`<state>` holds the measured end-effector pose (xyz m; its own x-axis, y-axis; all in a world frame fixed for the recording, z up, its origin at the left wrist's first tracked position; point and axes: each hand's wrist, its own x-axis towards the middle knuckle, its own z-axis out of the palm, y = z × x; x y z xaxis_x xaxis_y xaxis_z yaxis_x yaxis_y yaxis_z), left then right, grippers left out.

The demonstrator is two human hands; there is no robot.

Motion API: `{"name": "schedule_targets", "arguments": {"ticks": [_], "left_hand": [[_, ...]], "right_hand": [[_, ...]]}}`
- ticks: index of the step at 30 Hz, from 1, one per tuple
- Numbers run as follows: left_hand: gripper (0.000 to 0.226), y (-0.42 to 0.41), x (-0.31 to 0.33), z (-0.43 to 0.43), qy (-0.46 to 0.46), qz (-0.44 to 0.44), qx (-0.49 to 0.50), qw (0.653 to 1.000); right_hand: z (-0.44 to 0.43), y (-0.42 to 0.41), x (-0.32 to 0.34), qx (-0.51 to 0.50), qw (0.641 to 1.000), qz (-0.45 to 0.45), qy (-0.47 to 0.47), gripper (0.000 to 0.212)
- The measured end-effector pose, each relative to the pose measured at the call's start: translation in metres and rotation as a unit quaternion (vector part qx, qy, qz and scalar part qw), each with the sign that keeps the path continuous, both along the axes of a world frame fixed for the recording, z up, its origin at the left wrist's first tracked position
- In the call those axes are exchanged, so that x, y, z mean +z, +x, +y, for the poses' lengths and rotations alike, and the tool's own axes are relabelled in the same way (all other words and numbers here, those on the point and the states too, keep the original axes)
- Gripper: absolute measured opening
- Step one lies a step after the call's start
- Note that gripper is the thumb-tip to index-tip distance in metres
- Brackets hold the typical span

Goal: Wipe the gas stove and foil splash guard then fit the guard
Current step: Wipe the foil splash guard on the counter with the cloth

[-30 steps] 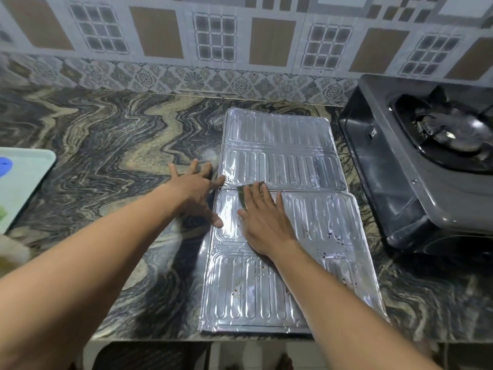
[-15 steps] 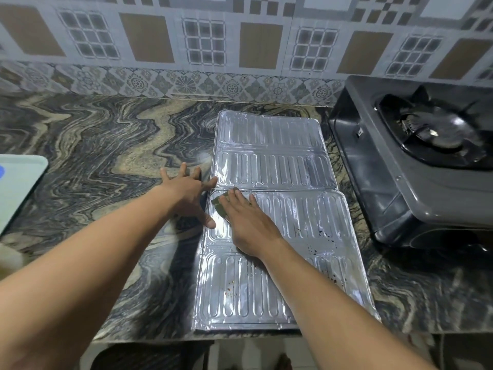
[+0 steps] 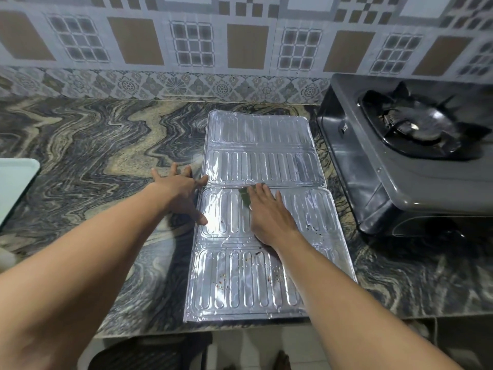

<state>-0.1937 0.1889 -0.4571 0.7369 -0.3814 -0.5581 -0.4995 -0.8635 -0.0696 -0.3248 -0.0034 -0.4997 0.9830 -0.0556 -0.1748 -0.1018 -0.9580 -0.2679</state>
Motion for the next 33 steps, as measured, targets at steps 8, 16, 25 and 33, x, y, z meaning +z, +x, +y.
{"name": "schedule_targets", "arguments": {"ticks": [8, 16, 25, 33], "left_hand": [[0.105, -0.020, 0.007, -0.017, -0.044, -0.039, -0.062, 0.996], [0.124, -0.047, -0.006, -0.006, -0.064, -0.011, -0.045, 0.997], [0.121, -0.048, -0.004, -0.013, -0.053, -0.005, -0.029, 0.998], [0.117, -0.048, -0.004, -0.013, -0.050, -0.003, -0.020, 0.999]], "right_hand": [[-0.024, -0.014, -0.002, -0.037, 0.999, 0.005, -0.015, 0.065], [-0.023, -0.015, -0.006, -0.041, 0.999, -0.025, 0.010, 0.064], [-0.049, -0.023, -0.010, -0.067, 0.997, -0.004, -0.022, 0.069], [-0.086, -0.039, -0.011, -0.123, 0.991, 0.009, -0.043, 0.067]]}}
